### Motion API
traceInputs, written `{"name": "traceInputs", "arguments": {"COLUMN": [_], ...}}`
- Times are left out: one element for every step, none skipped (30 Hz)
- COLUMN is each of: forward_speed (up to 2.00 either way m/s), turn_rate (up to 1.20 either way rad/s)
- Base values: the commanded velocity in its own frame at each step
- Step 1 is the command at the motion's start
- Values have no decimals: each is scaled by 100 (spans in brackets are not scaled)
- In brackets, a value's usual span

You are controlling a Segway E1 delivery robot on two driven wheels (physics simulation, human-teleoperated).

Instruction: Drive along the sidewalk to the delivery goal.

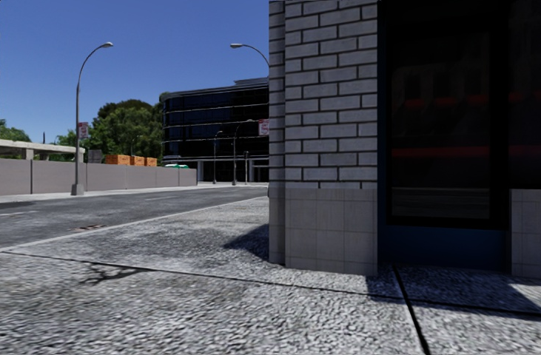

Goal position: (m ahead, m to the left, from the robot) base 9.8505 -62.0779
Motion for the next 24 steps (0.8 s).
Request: {"name": "traceInputs", "arguments": {"forward_speed": [62,62,63,64,64,64,64,64,64,64,64,64,64,64,64,64,64,64,64,64,64,64,64,64], "turn_rate": [-53,-53,-53,-53,-53,-53,-53,-53,-54,-54,-56,-64,-68,-69,-69,-69,-70,-72,-76,-76,-79,-83,-83,-83]}}
